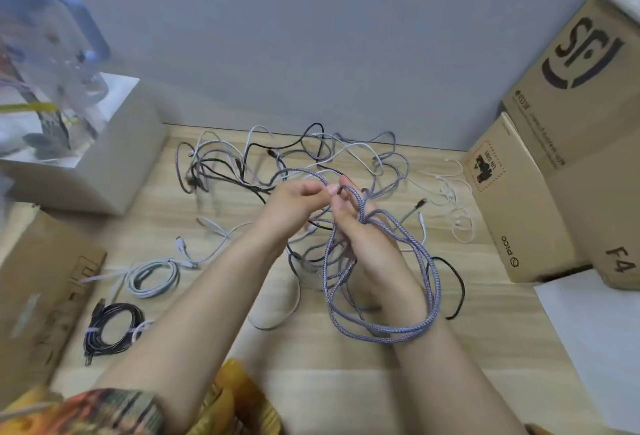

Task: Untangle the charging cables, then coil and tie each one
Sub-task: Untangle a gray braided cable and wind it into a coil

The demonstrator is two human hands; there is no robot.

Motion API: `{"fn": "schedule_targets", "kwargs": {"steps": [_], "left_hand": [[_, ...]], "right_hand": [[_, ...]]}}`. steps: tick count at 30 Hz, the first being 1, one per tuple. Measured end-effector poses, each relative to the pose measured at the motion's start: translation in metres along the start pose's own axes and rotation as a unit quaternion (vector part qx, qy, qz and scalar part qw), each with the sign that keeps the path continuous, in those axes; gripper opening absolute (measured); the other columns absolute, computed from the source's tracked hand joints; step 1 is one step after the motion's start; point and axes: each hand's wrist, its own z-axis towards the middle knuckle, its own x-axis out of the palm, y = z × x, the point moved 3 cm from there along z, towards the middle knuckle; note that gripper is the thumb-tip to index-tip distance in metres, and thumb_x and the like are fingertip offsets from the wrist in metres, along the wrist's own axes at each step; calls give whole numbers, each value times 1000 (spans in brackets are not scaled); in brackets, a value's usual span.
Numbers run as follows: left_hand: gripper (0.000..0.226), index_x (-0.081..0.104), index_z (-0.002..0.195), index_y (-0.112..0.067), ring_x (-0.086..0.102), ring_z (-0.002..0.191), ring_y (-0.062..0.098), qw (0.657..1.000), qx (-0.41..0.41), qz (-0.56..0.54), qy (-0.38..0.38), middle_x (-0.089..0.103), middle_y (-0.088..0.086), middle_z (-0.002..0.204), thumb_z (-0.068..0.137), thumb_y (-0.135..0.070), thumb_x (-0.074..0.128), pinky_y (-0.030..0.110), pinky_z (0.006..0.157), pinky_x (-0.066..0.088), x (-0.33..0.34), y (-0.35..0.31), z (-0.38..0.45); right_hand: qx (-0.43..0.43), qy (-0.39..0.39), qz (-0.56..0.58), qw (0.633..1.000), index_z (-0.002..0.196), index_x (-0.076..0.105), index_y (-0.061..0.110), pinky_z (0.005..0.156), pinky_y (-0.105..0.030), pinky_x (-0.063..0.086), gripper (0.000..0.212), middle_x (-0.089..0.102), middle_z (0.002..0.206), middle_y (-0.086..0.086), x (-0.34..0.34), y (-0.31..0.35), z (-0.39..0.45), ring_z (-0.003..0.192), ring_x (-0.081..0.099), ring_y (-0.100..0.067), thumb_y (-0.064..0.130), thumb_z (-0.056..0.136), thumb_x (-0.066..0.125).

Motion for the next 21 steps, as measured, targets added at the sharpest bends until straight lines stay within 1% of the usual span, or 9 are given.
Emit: {"fn": "schedule_targets", "kwargs": {"steps": [2,4,6,9,11,13,16,18,21], "left_hand": [[18,64,69,-10,45,58,4,1000,3,-6,-13,55,-4,59,87,-13,64,19,59,34,-5,3,1],[13,62,73,-13,46,59,6,999,-27,-34,-14,53,-5,61,78,-6,71,19,59,36,-11,5,3],[22,56,75,-20,44,54,6,980,-107,-166,-25,49,-6,61,73,-5,72,19,55,36,-23,12,10],[14,50,68,-15,43,44,6,856,-191,-475,-72,50,-3,56,80,-12,54,15,46,38,-57,27,27],[21,48,71,-13,35,35,3,823,-197,-522,-110,51,-4,52,92,-13,43,10,35,27,-80,39,36],[24,49,80,-15,26,28,2,871,-176,-443,-120,50,-8,49,99,-10,35,12,27,18,-83,43,37],[21,58,94,-13,29,34,-1,968,-84,-224,-73,58,-7,60,95,0,42,8,31,20,-53,17,23],[16,66,96,-13,47,50,-3,996,-17,-89,4,67,-10,74,93,-6,51,6,43,34,-22,-5,8],[24,68,105,-4,59,87,-6,997,50,-27,49,63,-11,96,94,-17,52,8,80,46,8,-19,-11]], "right_hand": [[18,-8,31,999,124,55,25,77,-12,47,37,65,90,13,4,0,5,83,63,4,17,89,63],[23,-11,11,1000,104,65,17,68,-14,44,18,62,71,12,5,1,7,67,59,0,17,86,67],[29,-11,-7,999,91,67,9,60,-13,37,23,54,56,13,4,2,6,53,49,2,31,86,66],[2,-60,77,995,63,62,18,50,-12,32,30,39,48,11,-12,10,-4,41,36,0,30,90,58],[-9,-92,161,983,52,59,22,53,-16,35,31,38,50,8,-26,16,-12,39,36,-1,39,78,63],[8,-100,176,979,52,66,24,70,-23,41,23,55,58,12,-33,14,-14,49,51,2,44,60,71],[44,-98,142,984,78,73,21,87,-23,44,11,65,101,8,-26,6,-7,83,64,-4,26,69,77],[39,-77,66,994,103,67,20,72,-17,46,35,63,95,7,-14,6,-6,80,62,-7,29,71,78],[47,-61,52,996,104,63,22,54,-11,44,56,63,67,16,-7,7,-7,62,61,-3,40,54,78]]}}
